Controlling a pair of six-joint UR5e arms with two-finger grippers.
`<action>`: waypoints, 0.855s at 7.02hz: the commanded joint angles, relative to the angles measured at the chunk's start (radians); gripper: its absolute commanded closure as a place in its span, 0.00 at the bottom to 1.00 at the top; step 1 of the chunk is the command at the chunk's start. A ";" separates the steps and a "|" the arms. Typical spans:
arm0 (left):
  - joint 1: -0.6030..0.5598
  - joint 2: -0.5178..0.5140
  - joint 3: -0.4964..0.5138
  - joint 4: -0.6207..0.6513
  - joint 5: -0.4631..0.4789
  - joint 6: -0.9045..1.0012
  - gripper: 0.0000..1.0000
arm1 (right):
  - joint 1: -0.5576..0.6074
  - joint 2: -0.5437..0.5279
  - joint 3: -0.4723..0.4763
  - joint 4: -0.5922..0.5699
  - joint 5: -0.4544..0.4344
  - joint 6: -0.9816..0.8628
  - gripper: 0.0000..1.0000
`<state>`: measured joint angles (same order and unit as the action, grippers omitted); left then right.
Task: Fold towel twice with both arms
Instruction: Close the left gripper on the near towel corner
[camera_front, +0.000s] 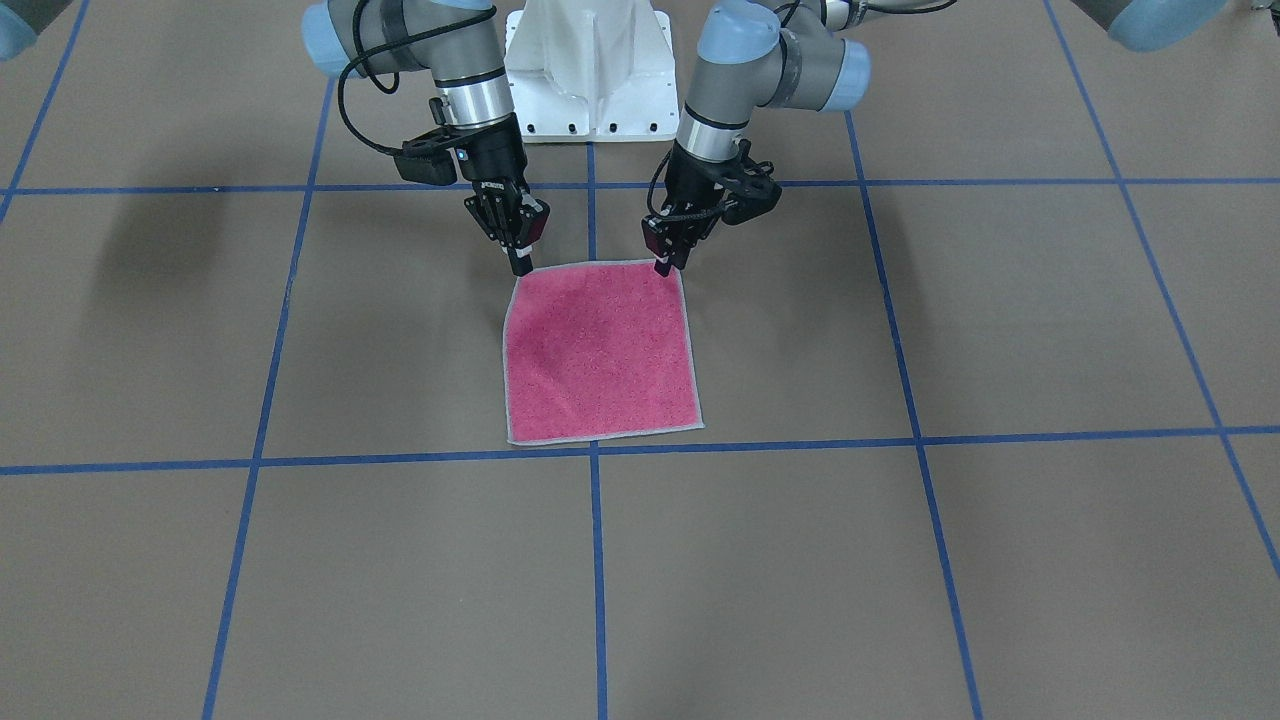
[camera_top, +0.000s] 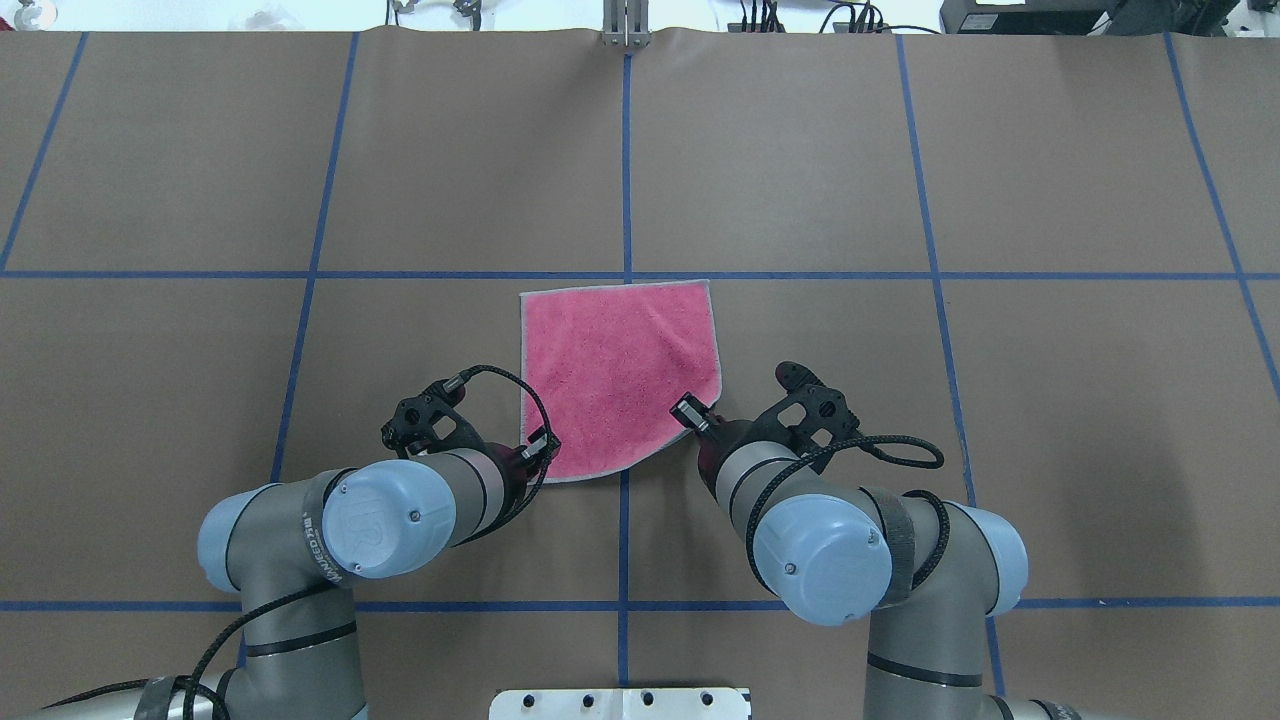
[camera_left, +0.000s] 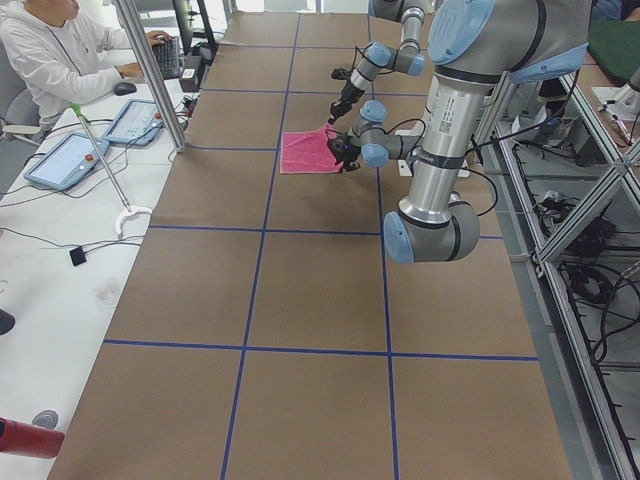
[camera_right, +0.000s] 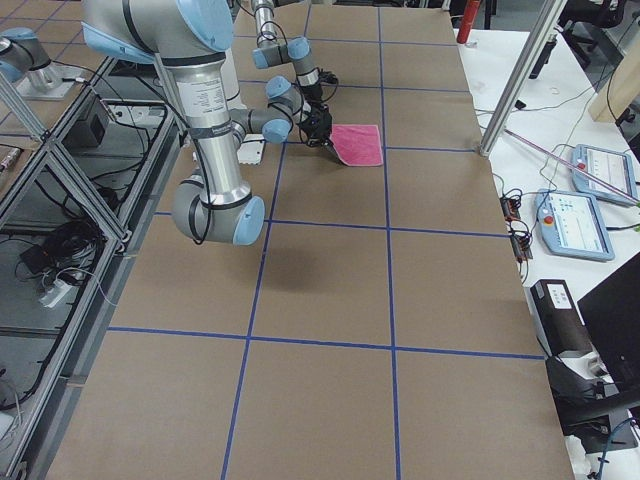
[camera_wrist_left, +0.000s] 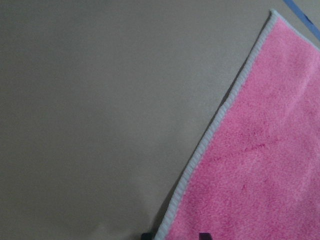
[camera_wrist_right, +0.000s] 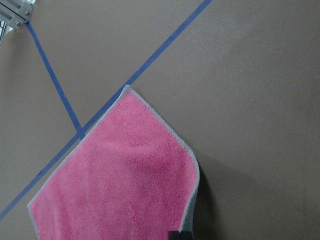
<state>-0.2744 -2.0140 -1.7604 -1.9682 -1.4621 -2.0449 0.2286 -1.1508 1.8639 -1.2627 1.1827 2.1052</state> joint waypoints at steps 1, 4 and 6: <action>0.000 0.000 -0.004 0.000 0.000 0.002 0.62 | 0.001 -0.001 0.001 0.002 0.000 -0.001 1.00; -0.006 0.001 -0.011 0.003 -0.004 0.038 0.44 | 0.003 -0.001 0.000 0.002 0.000 -0.001 1.00; -0.005 0.001 -0.007 0.005 -0.004 0.038 0.44 | 0.001 -0.001 0.000 0.002 0.000 -0.001 1.00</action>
<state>-0.2800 -2.0127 -1.7696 -1.9648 -1.4662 -2.0078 0.2307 -1.1520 1.8638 -1.2609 1.1827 2.1046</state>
